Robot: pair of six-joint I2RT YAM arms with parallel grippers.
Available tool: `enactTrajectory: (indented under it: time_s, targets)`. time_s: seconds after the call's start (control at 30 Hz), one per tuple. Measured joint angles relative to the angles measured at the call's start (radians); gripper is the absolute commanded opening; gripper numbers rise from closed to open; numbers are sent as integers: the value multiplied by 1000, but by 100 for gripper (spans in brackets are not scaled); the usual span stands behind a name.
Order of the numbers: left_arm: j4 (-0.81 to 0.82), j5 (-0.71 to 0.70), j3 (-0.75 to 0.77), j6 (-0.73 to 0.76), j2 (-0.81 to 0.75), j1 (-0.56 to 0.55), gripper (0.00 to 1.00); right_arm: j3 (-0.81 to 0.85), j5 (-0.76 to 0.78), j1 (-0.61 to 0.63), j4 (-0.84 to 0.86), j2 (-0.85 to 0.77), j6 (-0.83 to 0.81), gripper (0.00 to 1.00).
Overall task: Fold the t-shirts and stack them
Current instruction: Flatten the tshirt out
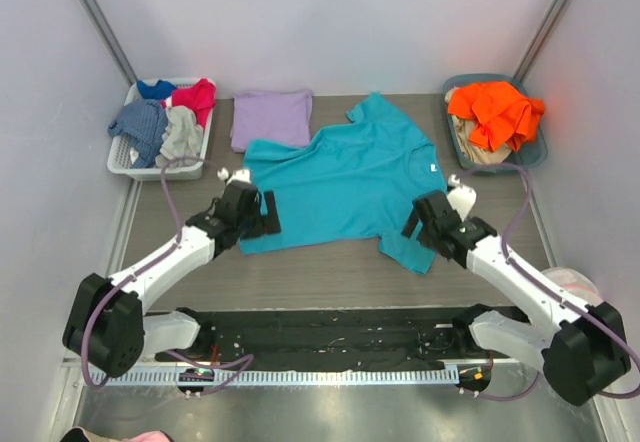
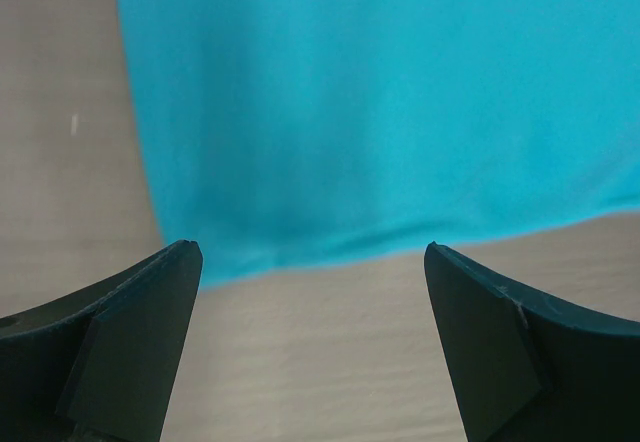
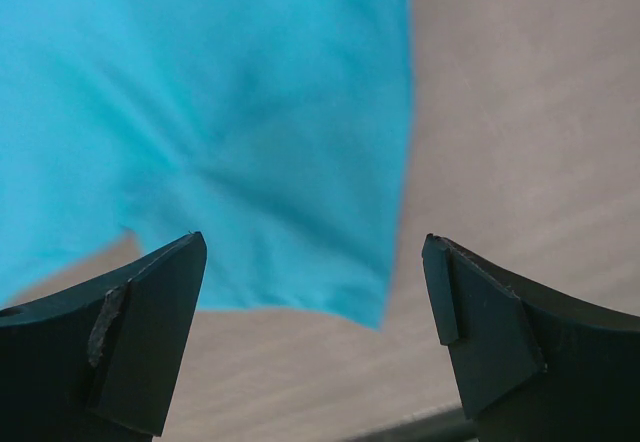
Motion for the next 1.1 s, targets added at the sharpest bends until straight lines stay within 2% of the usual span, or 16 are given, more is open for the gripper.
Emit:
enactTrajectory:
  time_s: [0.1,0.2,0.23,0.33,0.4,0.8,1.1]
  targets:
    - [-60,0,-131,-30,-79,-12,100,-103,27,50,-108,-79,120,98]
    - [-87,-10,-161,-50,-175,-13,100,-137,64,104,-167,-143,237,95]
    - [-84,-14,-160,-52,-201,-13,100,-142,75,116,-180,-153,273,93]
    - [-86,-24,-160,-56,-244,-13,100,-156,88,143,-191,-156,334,76]
    - [-91,-30,-160,-63,-255,-13,100,-177,91,146,-193,-156,362,72]
    - [-117,-42,-160,-70,-270,-14,100,-248,89,147,-164,-158,424,70]
    - [-130,-49,-161,-70,-276,-14,100,-271,64,147,-114,-131,424,65]
